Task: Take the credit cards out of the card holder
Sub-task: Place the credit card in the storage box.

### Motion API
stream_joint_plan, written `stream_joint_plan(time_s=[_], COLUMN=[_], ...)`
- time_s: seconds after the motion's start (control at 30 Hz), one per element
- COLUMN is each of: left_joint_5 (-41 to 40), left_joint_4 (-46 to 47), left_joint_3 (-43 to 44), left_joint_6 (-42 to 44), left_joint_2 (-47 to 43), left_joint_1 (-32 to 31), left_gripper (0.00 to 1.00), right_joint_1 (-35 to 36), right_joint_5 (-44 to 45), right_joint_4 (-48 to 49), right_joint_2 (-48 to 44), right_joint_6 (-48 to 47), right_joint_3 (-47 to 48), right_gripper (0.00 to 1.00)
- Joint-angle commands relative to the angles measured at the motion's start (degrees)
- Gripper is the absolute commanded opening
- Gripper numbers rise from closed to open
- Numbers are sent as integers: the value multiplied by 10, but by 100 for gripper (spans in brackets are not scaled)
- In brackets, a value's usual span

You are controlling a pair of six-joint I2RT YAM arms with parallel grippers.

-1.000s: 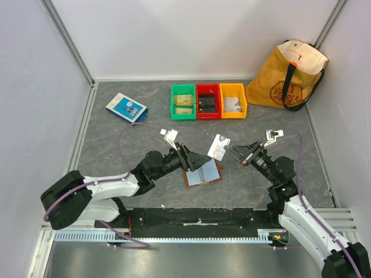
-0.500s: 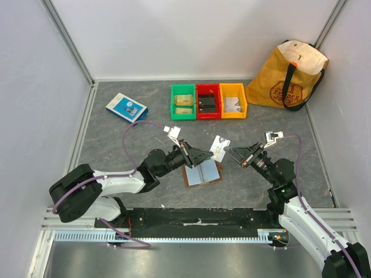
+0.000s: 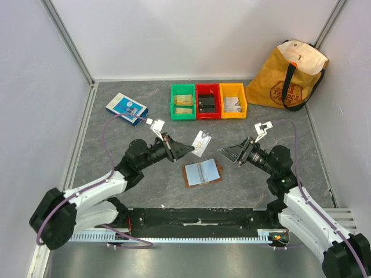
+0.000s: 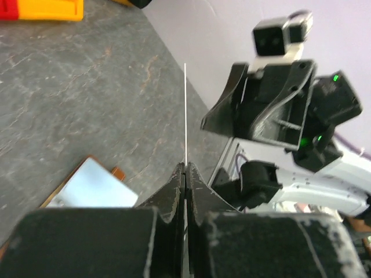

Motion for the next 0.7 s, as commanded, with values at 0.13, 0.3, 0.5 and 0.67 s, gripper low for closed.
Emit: stream_joint_plan(time_s=[0.13,0.3,0.5,0.67], left_joint_5=[184,228,287,309], left_joint_4=[-374,-472,-492,-486], left_joint_3=[112,177,218,232], left_joint_6=[215,268,281,280], left_joint_2=[-93,-98,-69,-59], left_joint_1=[54,54,54,54], left_gripper=[2,2,2,2], right_joint_1=[-4,-4,-2,-1], right_joint_5=[-167,-203,-259,-272], right_joint_4=[-102,-168,-94,-85], right_joint_2=[76,97,99,104], right_joint_6=[-235,-313,-283,-279], right_joint_3=[111,166,162,165], right_gripper=[69,70,66,60])
